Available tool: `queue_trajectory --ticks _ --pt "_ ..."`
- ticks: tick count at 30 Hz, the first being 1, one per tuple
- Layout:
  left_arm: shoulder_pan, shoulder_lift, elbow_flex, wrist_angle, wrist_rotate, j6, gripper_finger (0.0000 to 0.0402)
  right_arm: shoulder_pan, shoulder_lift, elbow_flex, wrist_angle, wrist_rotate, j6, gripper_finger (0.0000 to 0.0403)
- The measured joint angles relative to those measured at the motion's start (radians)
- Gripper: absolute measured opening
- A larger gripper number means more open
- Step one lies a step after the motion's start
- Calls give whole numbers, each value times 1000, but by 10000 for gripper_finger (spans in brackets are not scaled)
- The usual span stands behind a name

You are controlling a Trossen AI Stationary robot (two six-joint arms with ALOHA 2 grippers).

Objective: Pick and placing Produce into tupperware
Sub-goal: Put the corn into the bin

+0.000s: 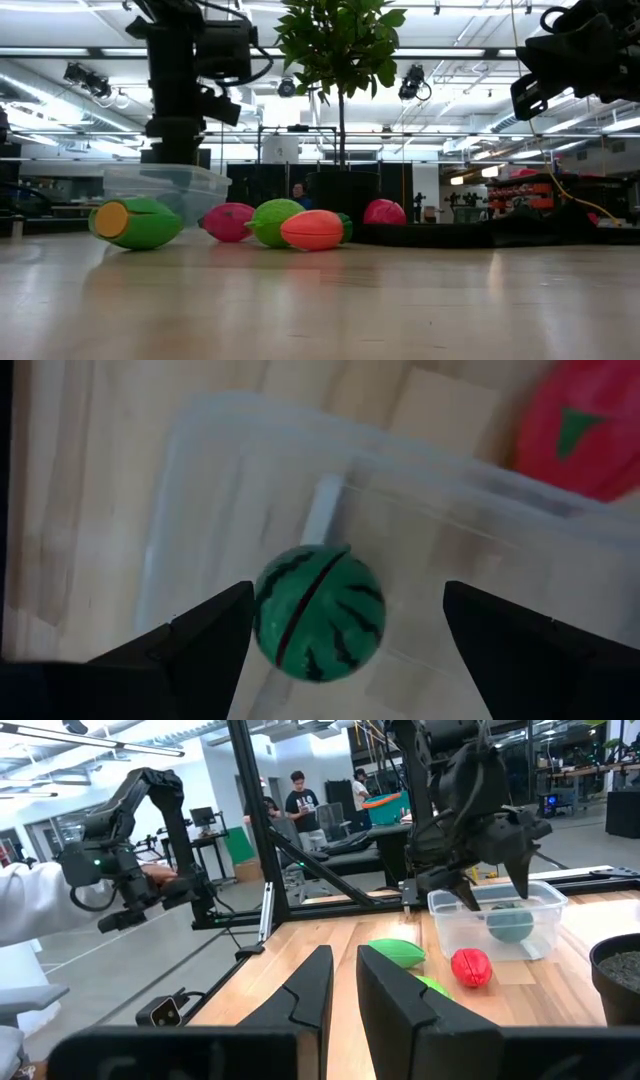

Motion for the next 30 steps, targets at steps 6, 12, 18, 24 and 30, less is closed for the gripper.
queue_trajectory --ticks 6,12,18,24,30 --pt "-68 -15 74 -193 -77 -36 332 0 0 0 0 0 0 57" --pt "-126 -26 266 -249 -134 -64 332 0 0 0 -1 0 0 57" --pt "-319 -18 336 134 42 -94 324 0 0 0 -7 0 2 57" --pt "-597 105 335 386 -24 -183 313 0 1 0 -8 0 -1 57" --pt "-771 288 334 471 -155 -415 309 0 2 0 -8 0 1 57"
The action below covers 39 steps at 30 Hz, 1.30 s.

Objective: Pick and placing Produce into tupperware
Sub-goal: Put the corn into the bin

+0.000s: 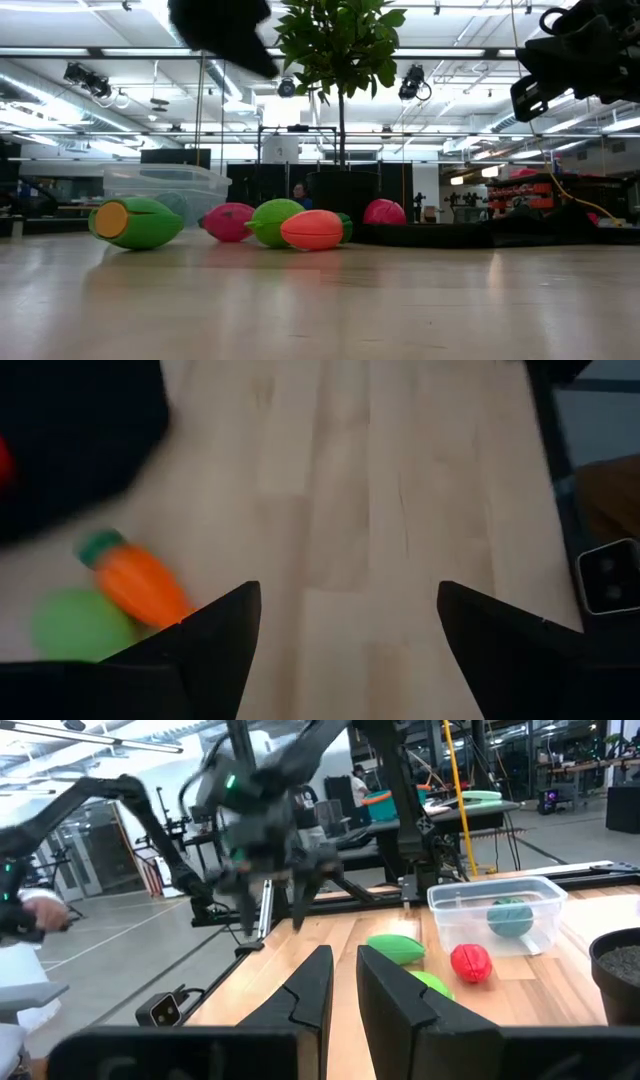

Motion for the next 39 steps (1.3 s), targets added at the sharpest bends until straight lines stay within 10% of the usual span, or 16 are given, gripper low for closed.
queue_trajectory --ticks 13,19,25,34,39 --pt "-110 181 -1 144 -237 -82 309 54 31 0 26 46 55 57" --pt "-162 179 -55 421 -583 103 294 153 98 0 89 193 46 57" --pt "-172 167 -271 795 -569 168 261 185 169 0 173 257 25 57" --pt "-269 -221 -545 727 -666 89 206 185 229 0 189 260 58 57" --pt "-373 -451 -557 370 -770 -20 190 185 249 0 189 260 58 57"
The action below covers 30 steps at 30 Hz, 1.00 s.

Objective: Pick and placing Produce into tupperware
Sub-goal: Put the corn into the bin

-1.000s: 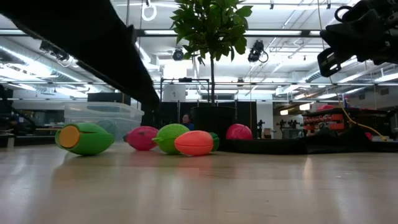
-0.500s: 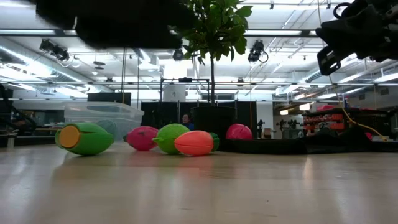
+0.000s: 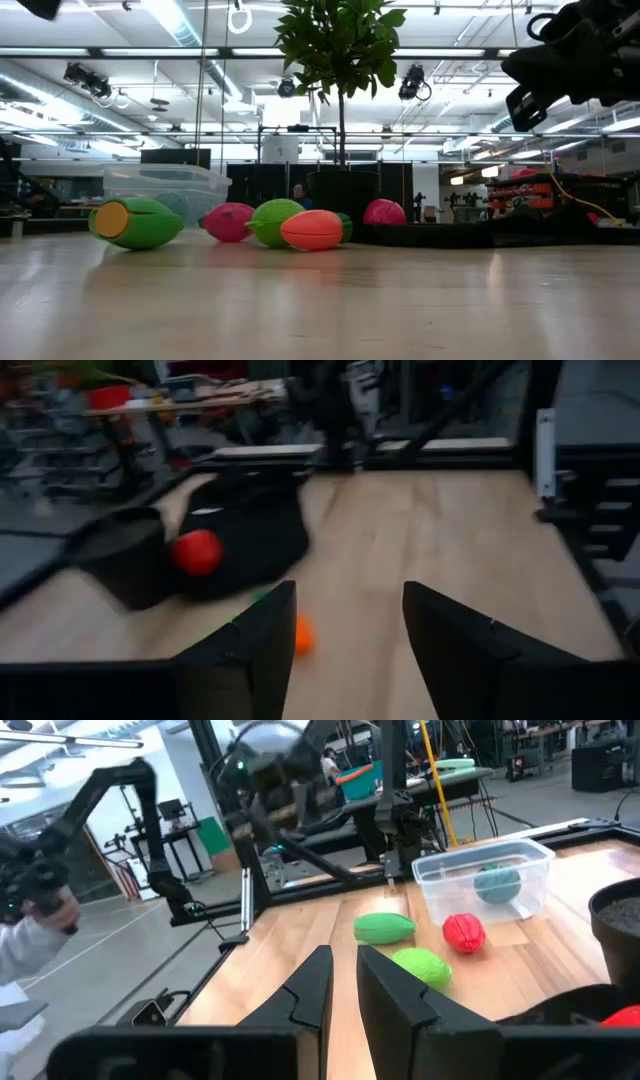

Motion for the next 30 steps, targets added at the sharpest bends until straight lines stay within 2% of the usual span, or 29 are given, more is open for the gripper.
queue_trajectory --ticks 3,5,8,13,15,17,20,24,30 --pt "-12 -116 36 -286 -28 -249 185 0 6 0 0 0 -3 57" --pt "12 -163 57 -444 10 -431 185 0 6 0 -1 0 -4 57" --pt "88 -178 120 -600 165 -584 185 0 6 0 -1 0 -8 57" --pt "278 -123 237 -908 510 -815 185 0 6 0 -1 0 -47 57" --pt "328 -96 282 -1010 592 -889 185 0 6 0 -1 0 -57 57" --pt "372 -70 333 -1098 630 -972 185 0 6 0 -1 0 -58 57" --pt "415 -38 390 -1155 648 -1029 185 0 6 0 -1 0 -59 57" --pt "451 14 413 -1090 662 -1030 185 0 6 0 -1 0 -60 57" --pt "475 152 414 -1001 812 -996 185 0 6 0 -1 0 -60 57"
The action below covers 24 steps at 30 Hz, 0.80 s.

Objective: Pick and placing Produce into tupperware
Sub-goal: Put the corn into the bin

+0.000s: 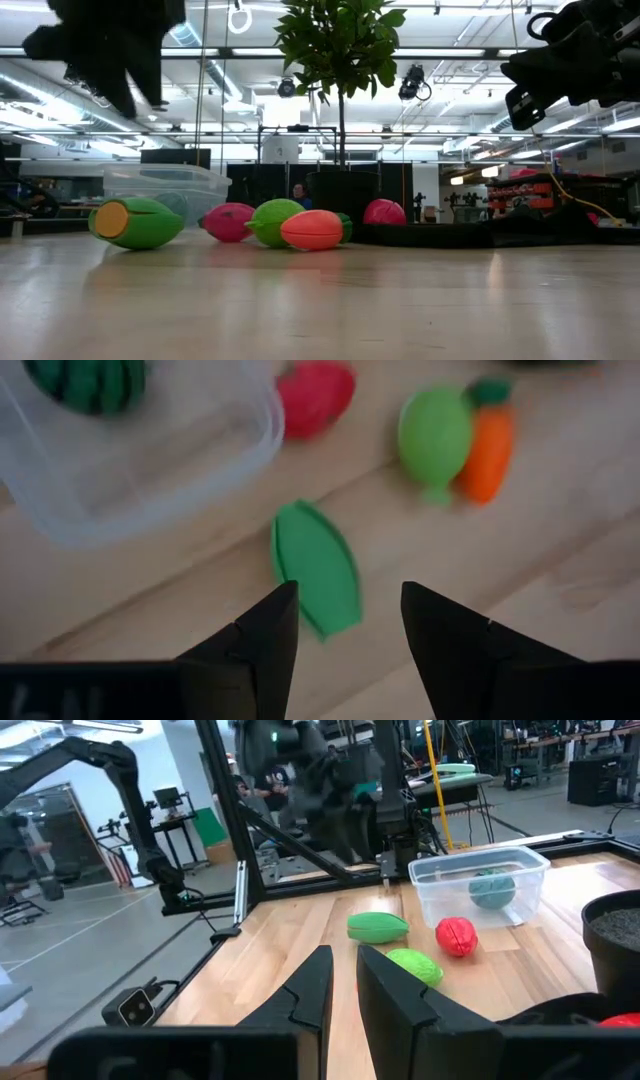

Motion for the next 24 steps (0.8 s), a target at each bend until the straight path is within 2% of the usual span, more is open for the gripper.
queue_trajectory --ticks 7,14,17,24 --pt "10 99 0 -2 52 -18 185 0 0 0 0 0 3 57" --pt "10 99 0 6 35 22 189 0 0 0 0 0 3 58" --pt "10 99 0 35 35 104 196 0 0 0 0 0 3 58" --pt "12 99 0 121 34 131 194 0 0 0 0 0 3 58"
